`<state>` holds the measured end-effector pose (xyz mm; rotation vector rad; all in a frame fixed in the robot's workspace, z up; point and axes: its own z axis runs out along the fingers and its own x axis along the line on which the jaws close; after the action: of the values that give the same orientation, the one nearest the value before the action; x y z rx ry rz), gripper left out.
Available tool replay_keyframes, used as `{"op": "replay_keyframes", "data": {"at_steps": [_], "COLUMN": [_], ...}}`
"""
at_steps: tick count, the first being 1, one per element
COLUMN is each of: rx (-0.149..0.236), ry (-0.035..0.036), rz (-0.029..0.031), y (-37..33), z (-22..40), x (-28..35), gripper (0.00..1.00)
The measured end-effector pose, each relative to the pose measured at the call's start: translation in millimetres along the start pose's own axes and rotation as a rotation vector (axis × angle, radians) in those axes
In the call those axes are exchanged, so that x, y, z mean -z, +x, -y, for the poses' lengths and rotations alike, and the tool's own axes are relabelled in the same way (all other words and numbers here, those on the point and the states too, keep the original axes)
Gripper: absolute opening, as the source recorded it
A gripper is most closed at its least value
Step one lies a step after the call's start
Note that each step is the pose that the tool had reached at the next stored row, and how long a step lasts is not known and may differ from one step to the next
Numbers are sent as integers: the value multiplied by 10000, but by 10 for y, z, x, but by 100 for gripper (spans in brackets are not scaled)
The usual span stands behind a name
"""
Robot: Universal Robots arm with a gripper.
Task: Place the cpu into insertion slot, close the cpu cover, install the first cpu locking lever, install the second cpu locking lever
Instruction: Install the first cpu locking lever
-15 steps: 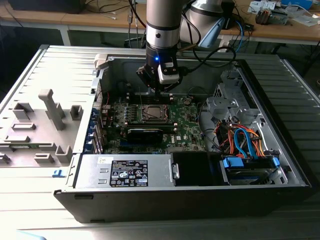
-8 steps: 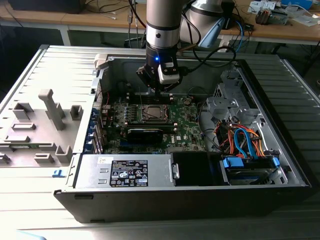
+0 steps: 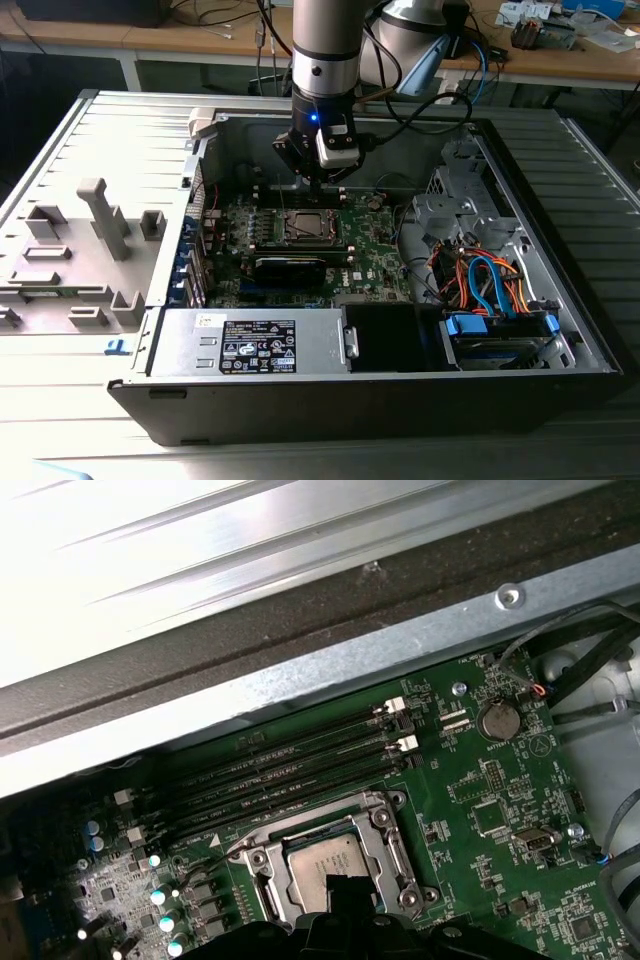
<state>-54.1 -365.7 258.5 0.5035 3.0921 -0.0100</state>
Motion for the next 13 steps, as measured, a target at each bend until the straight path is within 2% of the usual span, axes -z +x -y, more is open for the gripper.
{"op": "replay_keyframes", "data": {"at_steps": [13], "rx": [123], "ry": [-2], "rz": [1], "y": [0], "z": [0], "x": [0], "gripper": [11]}}
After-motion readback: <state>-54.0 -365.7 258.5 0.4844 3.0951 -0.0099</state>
